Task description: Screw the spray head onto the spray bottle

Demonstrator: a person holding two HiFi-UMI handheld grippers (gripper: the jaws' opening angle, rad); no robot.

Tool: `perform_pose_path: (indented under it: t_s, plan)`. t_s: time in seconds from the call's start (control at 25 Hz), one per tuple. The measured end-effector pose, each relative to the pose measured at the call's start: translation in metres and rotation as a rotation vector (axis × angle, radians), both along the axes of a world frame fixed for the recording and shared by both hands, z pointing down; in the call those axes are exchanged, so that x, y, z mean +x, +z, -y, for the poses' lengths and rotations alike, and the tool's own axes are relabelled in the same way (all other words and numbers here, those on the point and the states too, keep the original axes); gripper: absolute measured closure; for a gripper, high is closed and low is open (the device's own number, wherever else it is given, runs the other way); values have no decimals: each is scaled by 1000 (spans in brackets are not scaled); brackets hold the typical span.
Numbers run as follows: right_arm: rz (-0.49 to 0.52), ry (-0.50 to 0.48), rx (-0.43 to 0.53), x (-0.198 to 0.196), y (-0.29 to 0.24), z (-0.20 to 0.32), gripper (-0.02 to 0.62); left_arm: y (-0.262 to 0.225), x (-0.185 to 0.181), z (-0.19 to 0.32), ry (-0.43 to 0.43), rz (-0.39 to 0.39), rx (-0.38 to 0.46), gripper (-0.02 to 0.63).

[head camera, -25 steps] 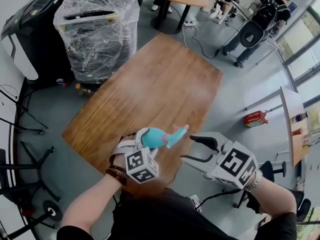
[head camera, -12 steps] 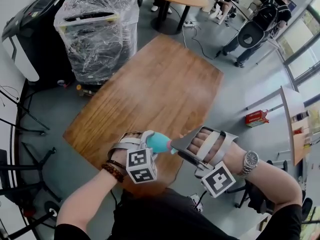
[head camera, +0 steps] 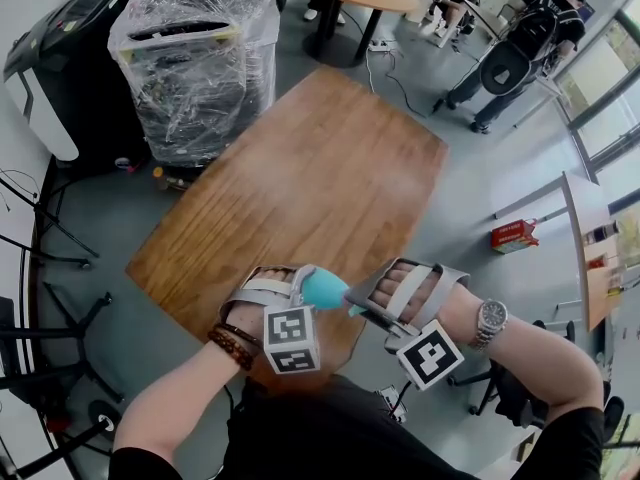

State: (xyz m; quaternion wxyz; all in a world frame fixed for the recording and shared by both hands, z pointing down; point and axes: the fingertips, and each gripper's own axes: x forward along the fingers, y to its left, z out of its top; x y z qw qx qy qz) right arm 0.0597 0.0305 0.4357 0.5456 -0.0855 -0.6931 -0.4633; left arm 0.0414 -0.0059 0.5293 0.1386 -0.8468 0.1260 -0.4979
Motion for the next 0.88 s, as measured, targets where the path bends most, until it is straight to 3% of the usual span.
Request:
perform_pose_path:
  t_s: [0.12,0.24,0.32,0.44,0.52,0.56,0.64,0.76,0.88]
  plan:
    - [96,288,-202,6,5,10,476,-1,-1,8,-46,21,45,238]
    - [273,696,-486,7,6,26,476,-3,-4,20,-97,40,102,238]
    - [405,1017,-714,9,7,38,476,-4,-7,27,-120,59,149,238]
    - [622,1529,-1131,16,12,49,476,-2,-11,34,-135,106,216,238]
    - [713,1744,-1316,21,16,49,476,1,-11,34,-136,121,231,238]
    - [731,1783,-1339,23,17,47,476,2,-11,33,-134,120,228,238]
    - [734,1766,-1302,23,16,47,475,4,-9,31,-135,102,209,238]
    - [728,1667,-1222,20,10,53,460,3,-6,31,-144,61,178,238]
    - [741,1563,-1164,20,-1,61,392,6,-4,31,-150,33,142,238]
